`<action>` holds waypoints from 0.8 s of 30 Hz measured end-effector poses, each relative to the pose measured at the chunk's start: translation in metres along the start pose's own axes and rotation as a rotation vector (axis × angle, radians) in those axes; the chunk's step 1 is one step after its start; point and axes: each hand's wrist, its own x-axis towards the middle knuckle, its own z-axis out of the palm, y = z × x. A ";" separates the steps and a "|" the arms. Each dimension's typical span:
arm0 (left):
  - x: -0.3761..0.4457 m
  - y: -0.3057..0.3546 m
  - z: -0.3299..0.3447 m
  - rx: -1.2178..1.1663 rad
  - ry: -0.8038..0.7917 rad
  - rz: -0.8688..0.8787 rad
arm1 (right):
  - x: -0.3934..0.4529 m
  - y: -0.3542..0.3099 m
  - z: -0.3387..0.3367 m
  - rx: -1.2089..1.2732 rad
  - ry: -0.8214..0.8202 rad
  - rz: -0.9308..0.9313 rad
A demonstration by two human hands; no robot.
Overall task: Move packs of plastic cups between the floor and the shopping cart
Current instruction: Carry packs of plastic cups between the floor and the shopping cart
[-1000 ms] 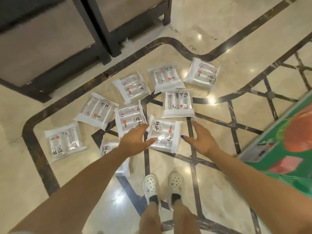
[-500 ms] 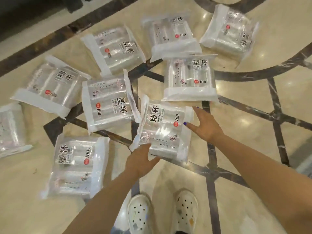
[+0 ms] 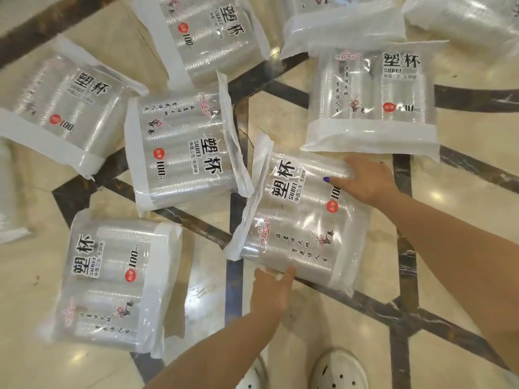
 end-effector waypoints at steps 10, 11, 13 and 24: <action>-0.030 0.015 -0.029 -0.444 0.022 0.135 | -0.084 0.026 -0.017 0.247 -0.144 0.225; -0.042 0.017 -0.036 -0.445 0.016 0.127 | -0.102 0.028 -0.021 0.334 -0.170 0.254; -0.063 0.017 -0.050 -0.429 0.001 0.114 | -0.141 0.027 -0.035 0.550 -0.197 0.310; -0.295 0.168 -0.163 -0.292 -0.065 0.301 | -0.338 0.013 -0.230 1.317 -0.242 0.390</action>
